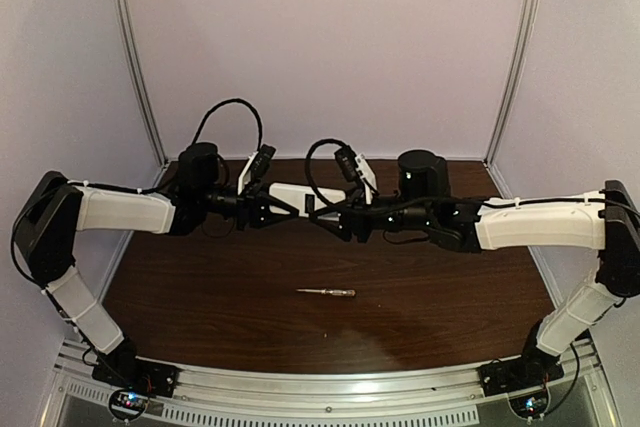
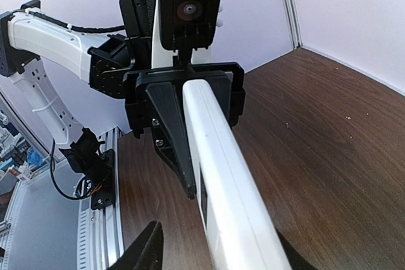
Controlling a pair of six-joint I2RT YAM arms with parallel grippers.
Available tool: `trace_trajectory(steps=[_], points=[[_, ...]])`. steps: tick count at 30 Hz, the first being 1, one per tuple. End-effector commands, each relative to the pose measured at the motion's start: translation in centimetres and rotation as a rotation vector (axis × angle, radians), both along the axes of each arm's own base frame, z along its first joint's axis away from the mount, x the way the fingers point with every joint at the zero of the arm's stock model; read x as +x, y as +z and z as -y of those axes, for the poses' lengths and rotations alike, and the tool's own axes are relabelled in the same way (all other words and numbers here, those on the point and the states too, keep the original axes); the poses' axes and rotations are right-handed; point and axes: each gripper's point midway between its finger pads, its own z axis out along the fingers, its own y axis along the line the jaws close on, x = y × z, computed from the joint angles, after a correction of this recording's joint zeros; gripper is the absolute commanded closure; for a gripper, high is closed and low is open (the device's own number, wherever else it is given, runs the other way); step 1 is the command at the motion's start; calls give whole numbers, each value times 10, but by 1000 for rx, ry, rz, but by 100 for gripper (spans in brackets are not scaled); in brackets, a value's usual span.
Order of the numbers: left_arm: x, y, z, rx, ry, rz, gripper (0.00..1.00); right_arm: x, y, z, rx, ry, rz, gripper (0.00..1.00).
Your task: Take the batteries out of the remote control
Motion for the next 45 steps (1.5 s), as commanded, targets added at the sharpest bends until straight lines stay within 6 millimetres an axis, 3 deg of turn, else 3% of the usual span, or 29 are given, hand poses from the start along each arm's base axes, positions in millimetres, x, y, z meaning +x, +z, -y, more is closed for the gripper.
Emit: trace_trajectory(steps=[1, 14, 21, 32, 39, 41, 42, 43, 45], points=[[1, 15, 4, -40, -16, 33, 100, -5, 11, -10, 50, 48, 23, 55], [-5, 11, 2, -34, -51, 21, 100, -3, 12, -15, 79, 59, 8, 73], [-9, 10, 2, -31, -68, 12, 100, -4, 19, -10, 97, 47, 16, 67], [-13, 12, 3, -31, -92, 12, 100, -9, 15, -11, 95, 76, -5, 89], [-16, 10, 5, -22, -90, 16, 77, -15, 10, -12, 101, 101, -43, 100], [-17, 10, 5, -23, -85, 26, 57, -16, 8, -9, 107, 96, -54, 100], [-17, 10, 4, -21, -73, 33, 37, -16, 9, -8, 113, 92, -56, 100], [-17, 9, 3, -18, -60, 45, 9, -16, 9, -7, 115, 87, -62, 100], [-16, 9, 1, -3, -33, 75, 3, -17, 9, -5, 115, 78, -71, 100]])
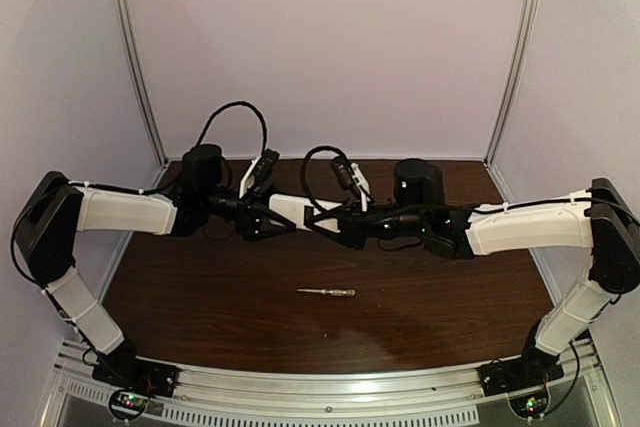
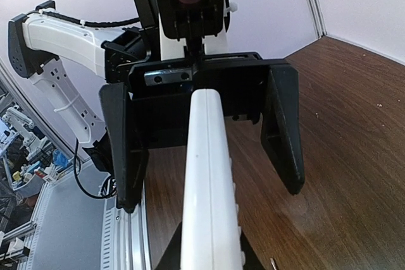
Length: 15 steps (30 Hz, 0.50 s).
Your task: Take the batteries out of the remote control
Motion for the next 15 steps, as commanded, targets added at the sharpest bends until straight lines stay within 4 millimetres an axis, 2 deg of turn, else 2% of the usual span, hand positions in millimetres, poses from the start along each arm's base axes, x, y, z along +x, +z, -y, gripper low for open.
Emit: trace_trajectory(steps=[1, 5, 10, 15], points=[[3, 9, -2, 8, 73, 98, 3, -7, 18, 8, 55, -8, 0, 100], [11, 18, -7, 33, 169, 141, 3, -8, 19, 16, 55, -41, -13, 100], [52, 29, -28, 103, 514, 215, 3, -8, 21, 28, 52, -87, -17, 100], [65, 39, -43, 94, 664, 212, 3, -3, 15, 34, 38, -139, -34, 100]])
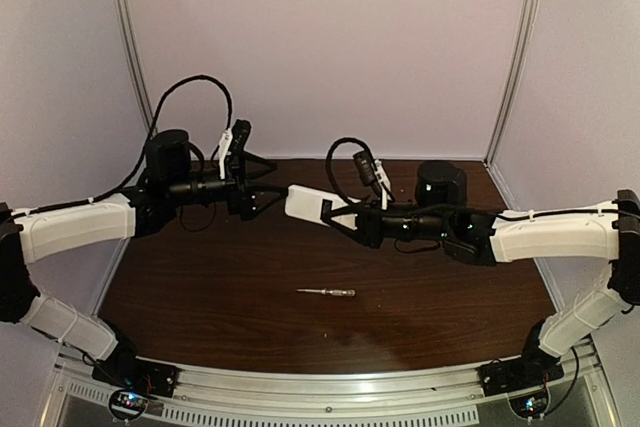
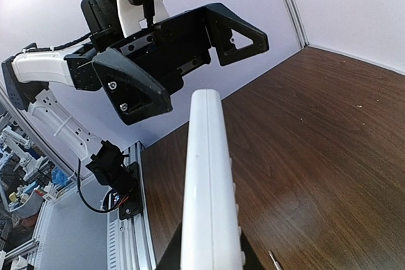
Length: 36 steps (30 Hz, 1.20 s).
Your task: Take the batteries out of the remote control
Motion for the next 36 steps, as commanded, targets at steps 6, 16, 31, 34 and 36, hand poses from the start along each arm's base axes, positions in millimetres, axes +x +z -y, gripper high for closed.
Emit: trace_trajectory(steps=[6, 16, 31, 34, 36], points=[[34, -36, -10, 64, 159, -106, 3, 10, -8, 4, -40, -75, -43, 100], [-6, -38, 12, 7, -154, -134, 10, -21, 6, 13, 10, 73, -72, 100], [-58, -7, 18, -94, -409, -127, 15, -26, 14, 35, 57, 58, -54, 100], [-62, -4, 21, -98, -431, -125, 17, -29, 18, 34, 73, 84, -48, 100], [-66, -4, 26, -93, -447, -133, 18, -31, 19, 31, 82, 106, -48, 100]])
